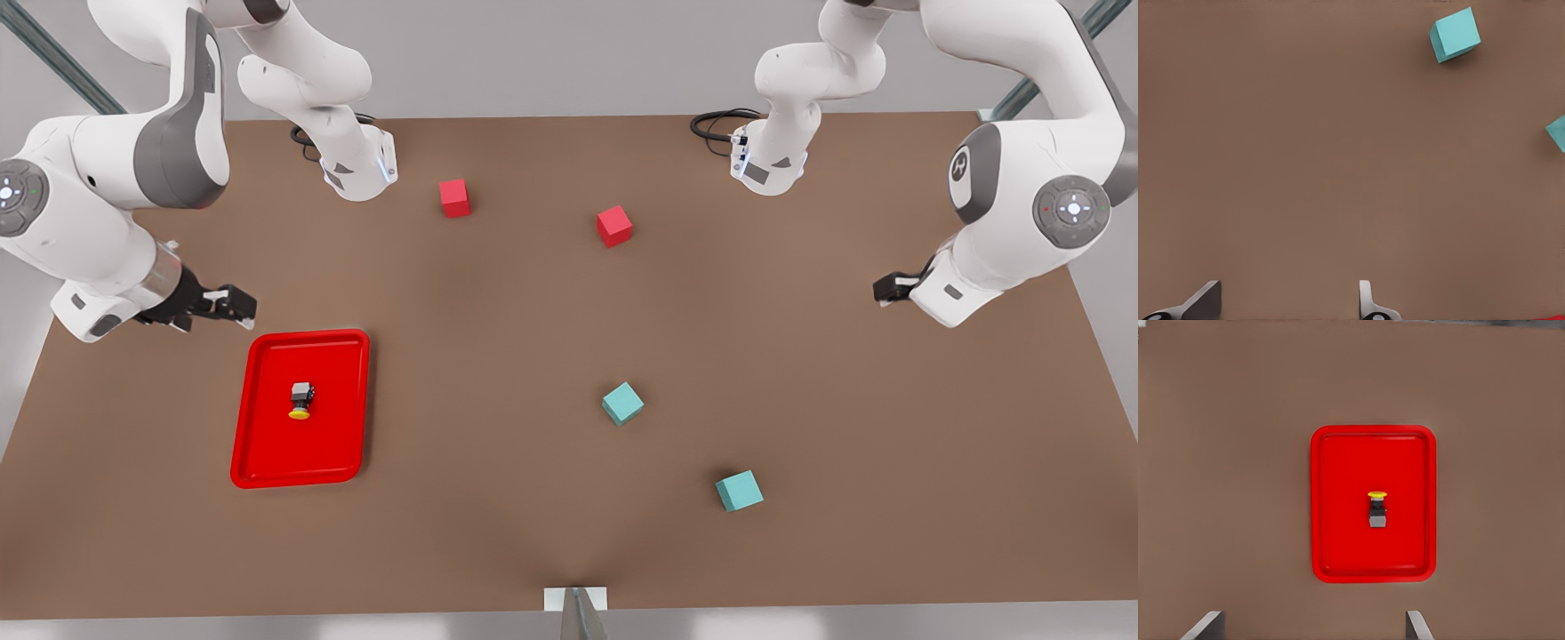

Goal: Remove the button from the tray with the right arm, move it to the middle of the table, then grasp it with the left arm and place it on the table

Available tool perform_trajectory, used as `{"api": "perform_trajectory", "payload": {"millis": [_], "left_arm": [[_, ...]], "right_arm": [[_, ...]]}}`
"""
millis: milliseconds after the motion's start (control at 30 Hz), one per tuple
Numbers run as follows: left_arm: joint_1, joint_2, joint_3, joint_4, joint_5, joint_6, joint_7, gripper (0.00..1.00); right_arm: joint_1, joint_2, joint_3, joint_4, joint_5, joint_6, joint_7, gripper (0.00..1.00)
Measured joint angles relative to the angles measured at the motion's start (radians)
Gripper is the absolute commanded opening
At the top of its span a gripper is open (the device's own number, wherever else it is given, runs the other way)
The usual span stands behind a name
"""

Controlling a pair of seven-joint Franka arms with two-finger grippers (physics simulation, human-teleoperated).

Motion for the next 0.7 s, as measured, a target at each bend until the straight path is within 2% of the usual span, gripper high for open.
{"api": "perform_trajectory", "payload": {"millis": [100,233,433,567,700], "left_arm": [[-0.008,0.0,0.0,0.0,-0.003,0.029,0.006,1.0],[-0.011,0.022,-0.001,-0.001,-0.005,0.051,0.014,1.0],[-0.01,0.027,-0.002,-0.001,-0.006,0.066,0.022,1.0],[-0.011,0.028,-0.002,-0.001,-0.006,0.07,0.027,1.0],[-0.012,0.028,-0.005,-0.001,-0.007,0.071,0.03,1.0]], "right_arm": [[0.007,0.067,-0.001,-0.038,0.0,0.024,0.001,1.0],[0.035,0.202,0.0,-0.2,-0.006,0.118,0.005,1.0],[-0.049,0.24,-0.002,-0.501,-0.031,0.459,0.029,1.0],[-0.129,0.321,-0.001,-0.517,-0.037,0.634,0.042,1.0],[-0.136,0.362,0.0,-0.51,-0.036,0.729,0.055,1.0]]}}
